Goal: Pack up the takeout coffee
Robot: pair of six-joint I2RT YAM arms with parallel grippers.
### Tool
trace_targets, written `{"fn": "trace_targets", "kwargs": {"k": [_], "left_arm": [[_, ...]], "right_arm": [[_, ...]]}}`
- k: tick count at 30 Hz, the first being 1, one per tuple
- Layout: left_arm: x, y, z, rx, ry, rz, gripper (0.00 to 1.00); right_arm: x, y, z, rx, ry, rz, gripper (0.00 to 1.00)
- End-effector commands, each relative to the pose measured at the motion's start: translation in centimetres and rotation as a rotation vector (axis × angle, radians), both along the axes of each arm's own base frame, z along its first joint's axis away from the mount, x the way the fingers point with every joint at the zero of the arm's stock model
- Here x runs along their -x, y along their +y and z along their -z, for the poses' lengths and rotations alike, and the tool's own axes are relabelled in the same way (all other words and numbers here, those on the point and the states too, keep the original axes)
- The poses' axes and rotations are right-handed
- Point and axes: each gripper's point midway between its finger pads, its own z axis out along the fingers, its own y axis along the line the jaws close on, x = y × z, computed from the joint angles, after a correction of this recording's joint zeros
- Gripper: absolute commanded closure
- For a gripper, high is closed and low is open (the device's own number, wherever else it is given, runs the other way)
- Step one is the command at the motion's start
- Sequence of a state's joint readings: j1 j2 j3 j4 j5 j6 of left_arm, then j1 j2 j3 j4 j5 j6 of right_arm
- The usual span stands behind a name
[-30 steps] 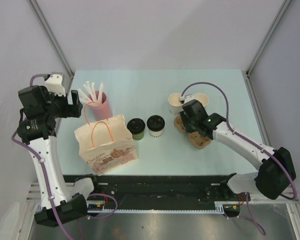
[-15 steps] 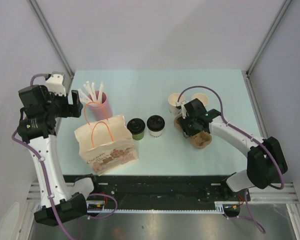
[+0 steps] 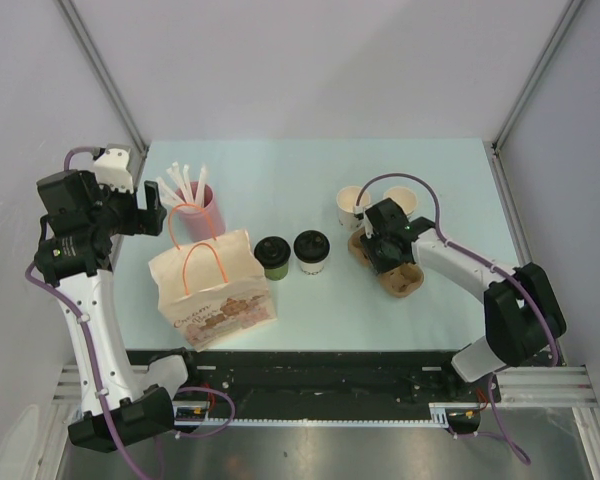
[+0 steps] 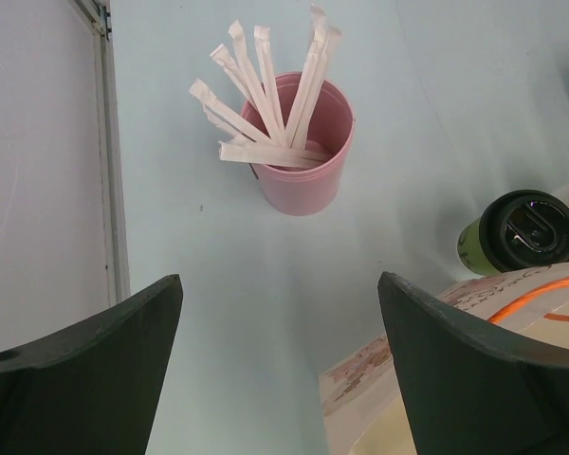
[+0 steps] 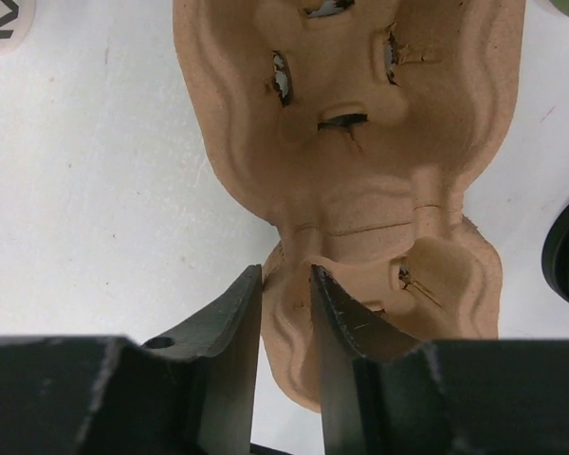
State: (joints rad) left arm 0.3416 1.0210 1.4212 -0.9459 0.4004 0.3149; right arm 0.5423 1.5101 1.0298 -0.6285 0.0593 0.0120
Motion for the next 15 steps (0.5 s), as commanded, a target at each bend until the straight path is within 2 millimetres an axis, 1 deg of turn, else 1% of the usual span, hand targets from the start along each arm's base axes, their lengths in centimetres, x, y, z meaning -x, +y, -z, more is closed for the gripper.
{"fn": "trace_targets", "kwargs": {"k": [1, 3, 5, 9, 12, 15], "left_arm": [[0.0, -0.3, -0.5, -0.047, -0.035, 0.065, 0.10], [-0.1, -0.2, -0.5, -0.049, -0.035, 0.064, 0.10], [0.0, -0.3, -0.6, -0.050, -0.036, 0.064, 0.10], [-0.1, -0.3, -0.4, -0.046, -0.033, 0.068, 0.10], [0.0, -0.4, -0.5, -0.046, -0.035, 0.069, 0.10], [0.0, -0.4, -0.6, -0.046, -0.040, 0.072, 0.10]], "right_arm": [[-1.0, 0.2, -0.1, -0.017, -0.012, 0.033, 0.71], [-0.9, -0.1, 0.2, -0.016, 0.003, 0.040, 0.74], [-1.0, 0.0, 0.1, -0.024, 0.004, 0.048, 0.78], [-1.0, 0.2, -0.5, -0.053, -0.007, 0.058, 0.94], [-1.1, 0.0, -1.1, -0.056, -0.024, 0.080, 1.00], [-0.9, -0.3, -1.9, -0.057, -0.040, 0.100, 1.00]]}}
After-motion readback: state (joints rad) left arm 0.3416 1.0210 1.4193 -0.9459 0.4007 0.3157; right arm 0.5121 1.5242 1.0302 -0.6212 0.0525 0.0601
